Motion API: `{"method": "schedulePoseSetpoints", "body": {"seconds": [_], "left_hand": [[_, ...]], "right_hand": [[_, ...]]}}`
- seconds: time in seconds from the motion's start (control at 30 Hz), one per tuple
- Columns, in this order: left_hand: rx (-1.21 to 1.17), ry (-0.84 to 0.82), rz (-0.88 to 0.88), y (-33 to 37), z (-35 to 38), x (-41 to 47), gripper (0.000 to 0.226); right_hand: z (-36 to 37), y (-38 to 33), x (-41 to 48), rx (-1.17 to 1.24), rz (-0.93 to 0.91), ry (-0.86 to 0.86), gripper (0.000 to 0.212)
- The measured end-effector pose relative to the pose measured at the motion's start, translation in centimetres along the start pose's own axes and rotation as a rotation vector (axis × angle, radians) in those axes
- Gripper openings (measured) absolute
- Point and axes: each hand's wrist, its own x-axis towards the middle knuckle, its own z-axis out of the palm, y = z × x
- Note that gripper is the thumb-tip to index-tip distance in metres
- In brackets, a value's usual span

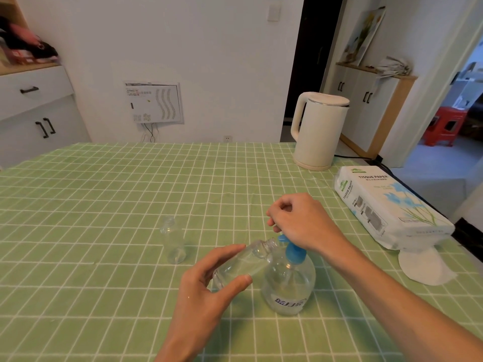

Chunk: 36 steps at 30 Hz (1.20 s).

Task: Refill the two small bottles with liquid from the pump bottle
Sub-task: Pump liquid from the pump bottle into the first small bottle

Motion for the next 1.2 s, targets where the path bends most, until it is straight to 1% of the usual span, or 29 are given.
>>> {"method": "schedulePoseSetpoints", "body": {"seconds": [0.1, 0.3, 0.57, 0.73, 0.87, 1.2], "left_hand": [[-0.007, 0.005, 0.0, 0.1, 0.1, 0.0, 0.045], [-0.018, 0.004, -0.005, 0.1, 0.2, 0.1, 0.044], [-0.028, 0.006, -0.001, 0.4, 0.3, 0.1, 0.044], [-0.037, 0.003, 0.009, 0.6, 0.2, 0.1, 0.046], [-0.039, -0.007, 0.008, 0.7, 0.4, -0.1, 0.053], [0.003, -0.031, 0.005, 0.3, 0.4, -0.1, 0.052]], "right_hand": [[0.2, 0.2, 0.2, 0.022, 0.005, 0.002, 0.027], [0.9, 1.2, 0.4, 0.073, 0.023, -0.001, 0.031], [0.7, 0.9, 0.2, 0.038, 0.029, -0.001, 0.028], [0.1, 0.2, 0.1, -0.023, -0.019, 0.02, 0.028], [0.2, 0.3, 0.1, -0.002, -0.013, 0.023, 0.027], [0.9, 1.0, 0.5, 0.02, 0.016, 0.008, 0.029]]}}
